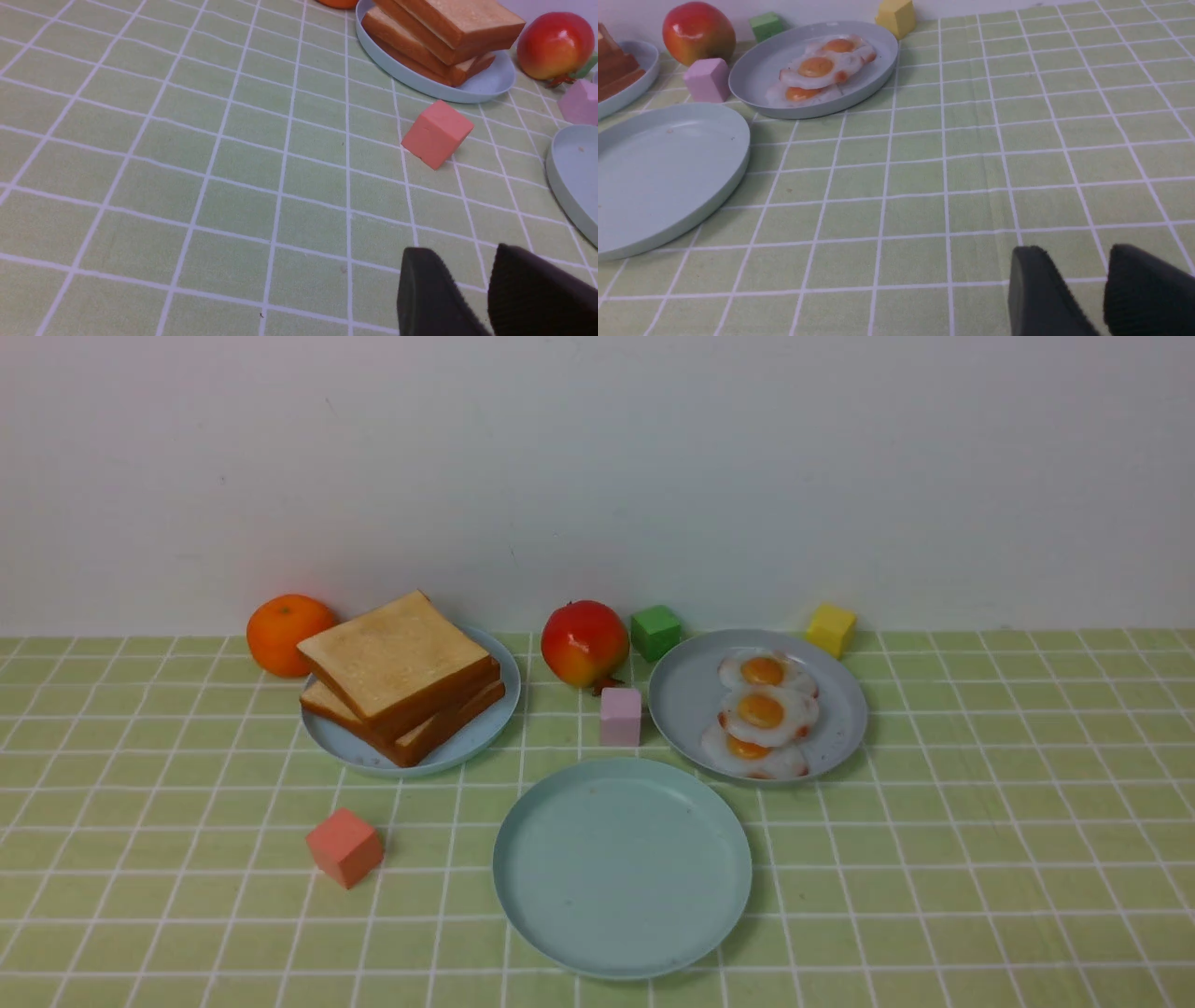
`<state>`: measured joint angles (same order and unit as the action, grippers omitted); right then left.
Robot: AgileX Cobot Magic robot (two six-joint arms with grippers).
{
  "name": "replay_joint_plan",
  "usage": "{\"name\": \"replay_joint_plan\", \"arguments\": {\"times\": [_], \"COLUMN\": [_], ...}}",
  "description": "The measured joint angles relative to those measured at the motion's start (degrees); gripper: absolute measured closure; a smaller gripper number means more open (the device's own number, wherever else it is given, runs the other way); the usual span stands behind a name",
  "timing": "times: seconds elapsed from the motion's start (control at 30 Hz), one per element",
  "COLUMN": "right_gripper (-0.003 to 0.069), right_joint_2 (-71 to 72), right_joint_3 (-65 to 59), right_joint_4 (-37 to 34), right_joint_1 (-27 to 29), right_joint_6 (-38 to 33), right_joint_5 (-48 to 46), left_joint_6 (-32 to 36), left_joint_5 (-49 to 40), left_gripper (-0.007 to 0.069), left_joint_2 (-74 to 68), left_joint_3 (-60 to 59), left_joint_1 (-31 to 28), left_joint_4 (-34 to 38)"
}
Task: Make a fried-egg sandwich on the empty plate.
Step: Use the left arm to grab a slice of bread
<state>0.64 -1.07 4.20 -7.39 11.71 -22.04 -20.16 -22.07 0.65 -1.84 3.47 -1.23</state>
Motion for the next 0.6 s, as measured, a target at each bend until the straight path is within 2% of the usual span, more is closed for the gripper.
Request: {"name": "replay_joint_plan", "arguments": {"times": [0.37,0.5,0.6], "right_gripper": [0.0418,0.0418,0.0418], "right_joint_2": [0.0,0.0,0.0], "right_joint_3": [0.0,0.0,0.0], "right_joint_4": [0.0,0.0,0.0], "right_joint_1": [0.0,0.0,0.0], "right_joint_6": [0.0,0.0,0.0], "right_joint_5": [0.0,0.0,0.0], "left_joint_6": [-0.3,-5.0,-10.9], "left_joint_5": [1.9,9.1,16.4], "left_gripper": [0.0407,0.0405,0.0397], "left_joint_2": [0.0,0.0,0.0], "left_joint_3": [0.0,0.0,0.0], "left_joint_1": [0.0,0.0,0.0], "left_joint_4": [0.1,8.4,20.4]}}
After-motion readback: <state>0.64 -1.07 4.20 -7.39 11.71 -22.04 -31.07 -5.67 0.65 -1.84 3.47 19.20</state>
